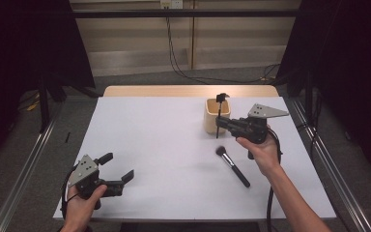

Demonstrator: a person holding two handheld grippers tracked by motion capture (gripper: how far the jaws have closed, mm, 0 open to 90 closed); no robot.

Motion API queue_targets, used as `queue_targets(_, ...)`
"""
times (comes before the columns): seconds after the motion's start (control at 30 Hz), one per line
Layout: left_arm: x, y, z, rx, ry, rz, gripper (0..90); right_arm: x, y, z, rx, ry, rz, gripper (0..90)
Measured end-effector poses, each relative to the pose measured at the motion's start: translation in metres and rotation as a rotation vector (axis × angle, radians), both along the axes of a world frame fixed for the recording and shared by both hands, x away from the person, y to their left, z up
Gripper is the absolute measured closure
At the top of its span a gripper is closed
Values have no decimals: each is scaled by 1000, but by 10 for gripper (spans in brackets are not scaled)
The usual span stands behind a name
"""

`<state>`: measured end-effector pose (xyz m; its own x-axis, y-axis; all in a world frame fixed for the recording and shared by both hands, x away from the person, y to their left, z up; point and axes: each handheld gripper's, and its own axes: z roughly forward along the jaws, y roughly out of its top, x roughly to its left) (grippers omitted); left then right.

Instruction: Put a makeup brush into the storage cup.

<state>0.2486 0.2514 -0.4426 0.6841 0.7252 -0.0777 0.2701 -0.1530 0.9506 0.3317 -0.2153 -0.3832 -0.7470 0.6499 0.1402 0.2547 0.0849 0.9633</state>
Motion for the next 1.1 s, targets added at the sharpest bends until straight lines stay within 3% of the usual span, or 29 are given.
queue_targets(0.17, 2, 4, 2, -32, -2, 41, 23, 10, -3, 5, -4, -12, -22, 865)
queue_targets(0.3, 3, 5, 1, -27, -6, 49, 23, 17, -6, 10, -10, -16, -40, 864)
queue_targets(0.4, 2, 6, 2, -54, -14, 76, 24, 22, -8, 13, -7, -22, -56, 865)
queue_targets(0.6, 2, 9, 1, -27, -17, 74, 24, 35, -10, 16, -15, -27, -93, 865)
queue_targets(1.1, -3, 13, -1, -7, -4, 65, 23, 67, -3, 24, -30, -53, -174, 864)
